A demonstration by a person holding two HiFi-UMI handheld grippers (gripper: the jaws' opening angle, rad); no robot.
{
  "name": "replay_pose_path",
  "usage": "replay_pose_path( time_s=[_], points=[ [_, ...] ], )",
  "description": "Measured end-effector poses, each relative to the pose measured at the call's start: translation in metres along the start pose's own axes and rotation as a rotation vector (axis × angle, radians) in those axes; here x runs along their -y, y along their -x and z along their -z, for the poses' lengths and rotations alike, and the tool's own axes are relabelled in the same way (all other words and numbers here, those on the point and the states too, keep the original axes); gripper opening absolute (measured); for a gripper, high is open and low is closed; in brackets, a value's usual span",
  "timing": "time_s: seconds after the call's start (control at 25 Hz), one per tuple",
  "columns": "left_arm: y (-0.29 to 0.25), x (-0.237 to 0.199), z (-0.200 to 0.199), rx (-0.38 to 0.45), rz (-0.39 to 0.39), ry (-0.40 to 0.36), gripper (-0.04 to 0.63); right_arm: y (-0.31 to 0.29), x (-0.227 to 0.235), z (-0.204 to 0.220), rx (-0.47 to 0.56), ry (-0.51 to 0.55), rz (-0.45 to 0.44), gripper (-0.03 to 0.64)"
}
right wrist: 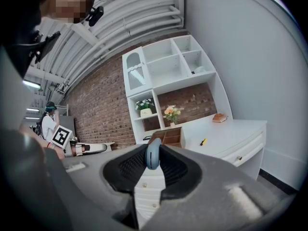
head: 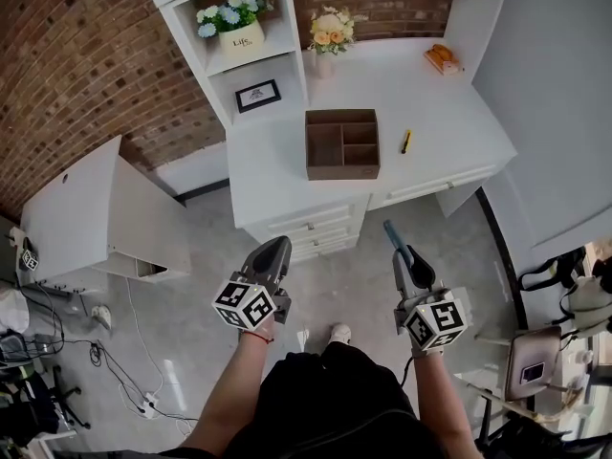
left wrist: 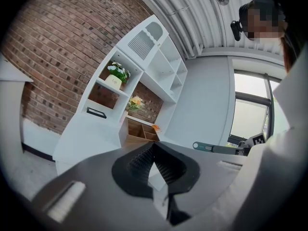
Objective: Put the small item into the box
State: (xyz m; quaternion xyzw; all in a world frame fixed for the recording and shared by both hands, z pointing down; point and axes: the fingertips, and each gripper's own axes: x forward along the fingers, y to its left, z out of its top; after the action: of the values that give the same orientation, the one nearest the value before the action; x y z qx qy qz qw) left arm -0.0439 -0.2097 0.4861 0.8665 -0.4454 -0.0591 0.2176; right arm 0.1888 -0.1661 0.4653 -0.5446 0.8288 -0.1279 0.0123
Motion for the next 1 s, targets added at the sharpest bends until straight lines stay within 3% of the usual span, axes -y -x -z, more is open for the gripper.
replay_pose_path(
  time_s=[0.56,1.0],
  points=[
    [-0.029,-0.012,0.001,-0.013,-0.011,-0.004,0.002,-0.030,0.017,0.002,-0.028,0.000,-0.034,0.077],
    [-0.096,-0.035,-0.018,-0.031,0.031,-0.036,0.002,-0.093,0.042,-0.003,-0.081,0.050,-0.059,0.077]
  ],
)
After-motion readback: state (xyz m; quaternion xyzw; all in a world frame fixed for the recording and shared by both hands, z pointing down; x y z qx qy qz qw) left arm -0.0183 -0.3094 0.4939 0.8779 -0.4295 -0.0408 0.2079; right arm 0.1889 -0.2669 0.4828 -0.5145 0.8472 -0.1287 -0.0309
